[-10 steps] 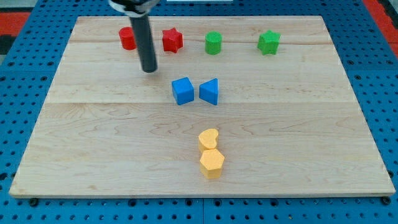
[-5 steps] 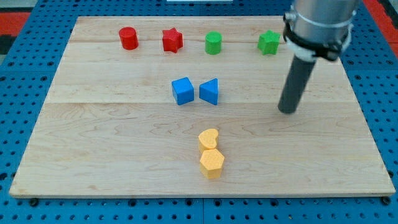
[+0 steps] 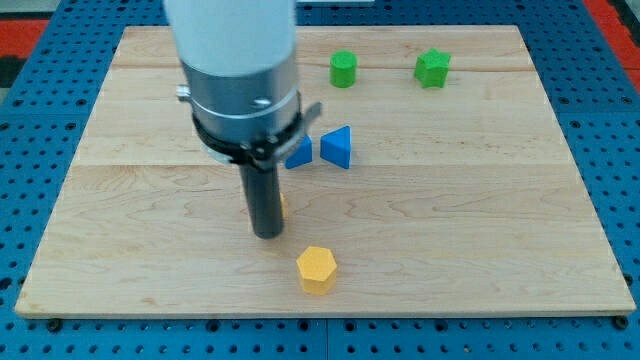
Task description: Push the yellow heart left to the blue cube
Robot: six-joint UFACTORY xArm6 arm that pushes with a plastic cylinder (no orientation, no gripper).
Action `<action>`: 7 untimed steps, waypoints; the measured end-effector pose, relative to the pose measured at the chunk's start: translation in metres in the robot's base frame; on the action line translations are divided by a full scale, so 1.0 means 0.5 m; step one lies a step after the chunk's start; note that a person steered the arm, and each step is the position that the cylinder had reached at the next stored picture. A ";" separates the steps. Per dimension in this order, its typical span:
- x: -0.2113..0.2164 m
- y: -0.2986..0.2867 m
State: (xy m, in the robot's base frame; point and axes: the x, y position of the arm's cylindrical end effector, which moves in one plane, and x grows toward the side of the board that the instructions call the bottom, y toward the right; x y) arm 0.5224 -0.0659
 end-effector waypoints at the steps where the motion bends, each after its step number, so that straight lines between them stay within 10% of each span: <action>1: -0.073 -0.002; 4: -0.155 -0.023; 7: 0.028 0.322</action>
